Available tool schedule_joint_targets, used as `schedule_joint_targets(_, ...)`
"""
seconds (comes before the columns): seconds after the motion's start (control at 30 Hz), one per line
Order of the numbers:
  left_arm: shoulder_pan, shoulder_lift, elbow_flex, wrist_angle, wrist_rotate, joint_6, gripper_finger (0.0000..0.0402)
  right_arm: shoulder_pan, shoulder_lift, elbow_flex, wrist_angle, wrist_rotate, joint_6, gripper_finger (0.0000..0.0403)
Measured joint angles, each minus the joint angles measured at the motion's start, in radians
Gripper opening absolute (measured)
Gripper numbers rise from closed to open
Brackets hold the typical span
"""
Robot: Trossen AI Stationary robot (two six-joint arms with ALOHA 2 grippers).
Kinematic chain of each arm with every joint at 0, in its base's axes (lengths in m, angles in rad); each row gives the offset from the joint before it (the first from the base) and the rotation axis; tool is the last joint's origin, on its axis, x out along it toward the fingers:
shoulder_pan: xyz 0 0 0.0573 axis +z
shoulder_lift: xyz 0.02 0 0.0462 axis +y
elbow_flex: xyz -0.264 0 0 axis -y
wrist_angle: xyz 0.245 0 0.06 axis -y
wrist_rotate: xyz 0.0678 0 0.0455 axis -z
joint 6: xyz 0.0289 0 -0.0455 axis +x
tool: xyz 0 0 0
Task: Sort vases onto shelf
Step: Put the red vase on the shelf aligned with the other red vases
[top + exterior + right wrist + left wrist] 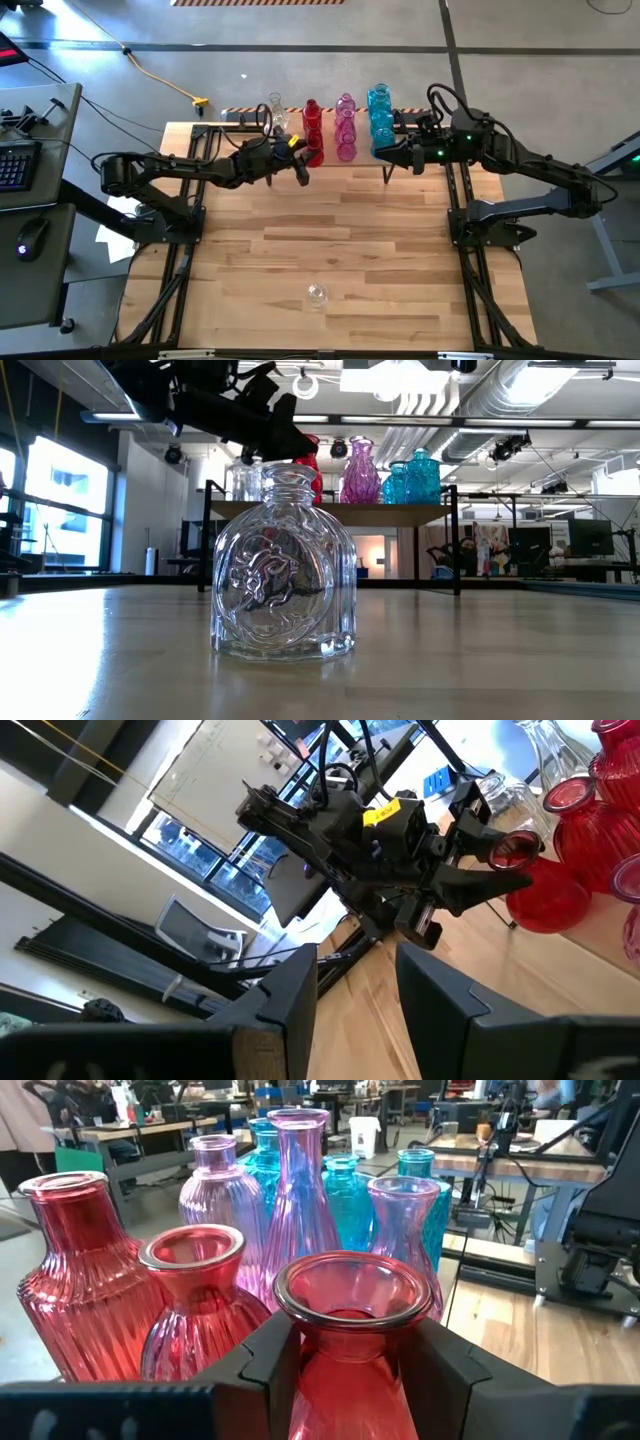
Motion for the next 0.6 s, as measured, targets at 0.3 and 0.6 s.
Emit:
schedule_joint_targets(0.3,0.002,0.000,0.000,0.000,0.000,-0.023,0.0129,0.000,0.000,0.000,0.000,0.000,0.000,0.0119)
schedule_joint_targets(0.6,0.004,0.000,0.000,0.001,0.000,-0.005,0.0129,0.000,0.000,0.000,0.000,0.000,0.000,0.0119)
